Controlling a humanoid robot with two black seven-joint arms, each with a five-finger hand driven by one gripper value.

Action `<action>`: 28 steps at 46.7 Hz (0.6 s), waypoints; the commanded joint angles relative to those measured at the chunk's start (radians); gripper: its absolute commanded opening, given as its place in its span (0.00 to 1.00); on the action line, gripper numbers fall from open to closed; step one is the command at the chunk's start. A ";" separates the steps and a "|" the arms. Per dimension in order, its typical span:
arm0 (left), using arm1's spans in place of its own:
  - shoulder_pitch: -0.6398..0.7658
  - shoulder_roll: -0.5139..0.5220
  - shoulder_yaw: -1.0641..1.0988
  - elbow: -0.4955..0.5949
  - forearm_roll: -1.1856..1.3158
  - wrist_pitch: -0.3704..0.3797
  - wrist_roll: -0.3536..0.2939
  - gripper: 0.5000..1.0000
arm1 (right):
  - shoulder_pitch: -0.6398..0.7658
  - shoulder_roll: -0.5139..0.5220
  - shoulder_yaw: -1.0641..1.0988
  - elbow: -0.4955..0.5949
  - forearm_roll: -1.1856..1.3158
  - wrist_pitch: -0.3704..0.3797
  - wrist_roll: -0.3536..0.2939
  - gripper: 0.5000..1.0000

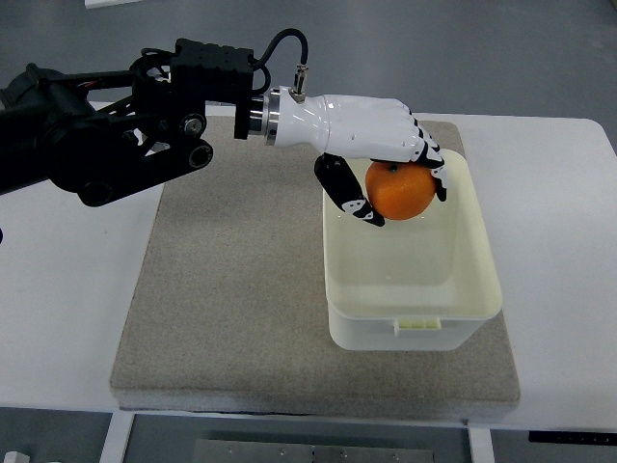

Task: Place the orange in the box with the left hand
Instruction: 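Lift the orange with the left hand and carry it over the box, then open the left hand fingers to drop the orange into the box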

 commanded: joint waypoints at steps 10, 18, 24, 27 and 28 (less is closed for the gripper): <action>0.000 -0.002 0.000 -0.001 -0.001 -0.015 0.000 0.00 | 0.001 0.000 0.000 0.000 0.000 0.000 0.000 0.86; 0.020 -0.003 0.000 -0.003 -0.003 -0.013 0.000 0.27 | 0.000 0.000 0.000 0.000 0.000 0.000 0.000 0.86; 0.022 -0.005 0.000 -0.004 -0.004 -0.015 0.000 0.31 | 0.001 0.000 0.000 0.000 0.000 0.000 0.000 0.86; 0.023 -0.003 0.000 -0.004 -0.006 -0.015 0.000 0.49 | 0.001 0.000 0.000 0.000 0.000 0.000 0.000 0.86; 0.022 -0.003 0.000 -0.004 -0.007 -0.015 0.000 0.55 | 0.000 0.000 0.000 0.000 0.000 0.000 0.000 0.86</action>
